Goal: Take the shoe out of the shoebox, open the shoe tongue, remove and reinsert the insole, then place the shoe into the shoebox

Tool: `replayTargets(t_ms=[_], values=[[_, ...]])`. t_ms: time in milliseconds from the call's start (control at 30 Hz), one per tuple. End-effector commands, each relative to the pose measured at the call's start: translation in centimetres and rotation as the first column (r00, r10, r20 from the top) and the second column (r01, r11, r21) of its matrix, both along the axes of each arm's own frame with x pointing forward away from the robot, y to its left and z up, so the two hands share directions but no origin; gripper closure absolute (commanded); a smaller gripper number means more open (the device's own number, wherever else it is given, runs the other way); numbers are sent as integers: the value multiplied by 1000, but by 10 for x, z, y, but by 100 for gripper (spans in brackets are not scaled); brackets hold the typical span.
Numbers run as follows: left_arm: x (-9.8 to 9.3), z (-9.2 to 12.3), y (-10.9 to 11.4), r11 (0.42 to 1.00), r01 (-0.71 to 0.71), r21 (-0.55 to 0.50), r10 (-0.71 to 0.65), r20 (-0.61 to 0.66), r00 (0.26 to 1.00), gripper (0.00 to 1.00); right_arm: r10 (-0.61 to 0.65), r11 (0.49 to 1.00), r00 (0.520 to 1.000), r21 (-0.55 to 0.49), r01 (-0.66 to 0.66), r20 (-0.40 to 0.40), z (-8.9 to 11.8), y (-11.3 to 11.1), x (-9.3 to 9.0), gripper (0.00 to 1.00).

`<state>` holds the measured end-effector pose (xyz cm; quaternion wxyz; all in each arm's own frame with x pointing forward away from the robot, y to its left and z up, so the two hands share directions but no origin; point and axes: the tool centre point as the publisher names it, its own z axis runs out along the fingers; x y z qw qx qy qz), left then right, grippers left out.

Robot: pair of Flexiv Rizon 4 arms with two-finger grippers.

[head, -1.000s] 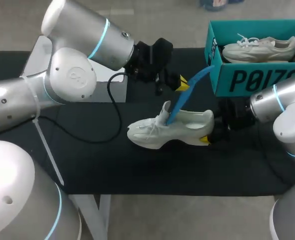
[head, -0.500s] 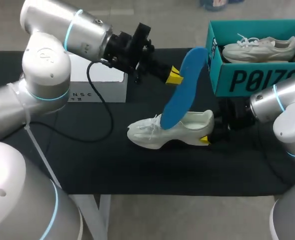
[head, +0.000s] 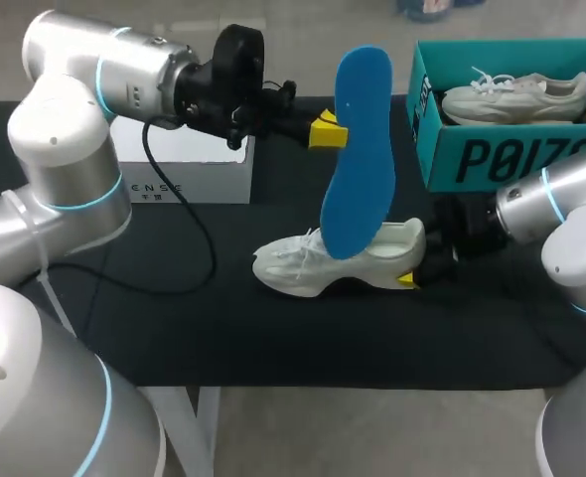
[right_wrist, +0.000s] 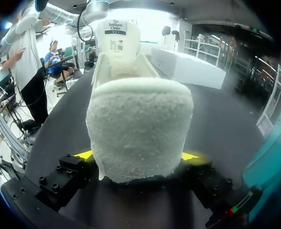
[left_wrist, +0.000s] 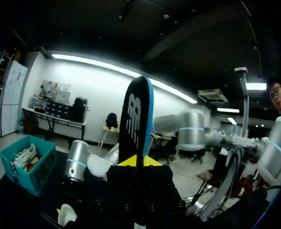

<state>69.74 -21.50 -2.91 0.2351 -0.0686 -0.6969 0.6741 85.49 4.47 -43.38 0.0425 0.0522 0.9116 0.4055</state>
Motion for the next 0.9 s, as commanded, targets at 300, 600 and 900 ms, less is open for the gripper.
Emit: replayTargets(t_ms=[300,600,900], values=[[-35,24,7,991,53,-126,-63,-75,995,100,-21,987,1000,-160,24,23,37,1,-17,0],[-60,34,9,986,60,-153,-74,-87,993,100,-43,921,999,-387,51,30,49,7,-25,0],[-60,34,9,986,60,-153,-74,-87,993,100,-43,921,999,-387,51,30,49,7,-25,0]])
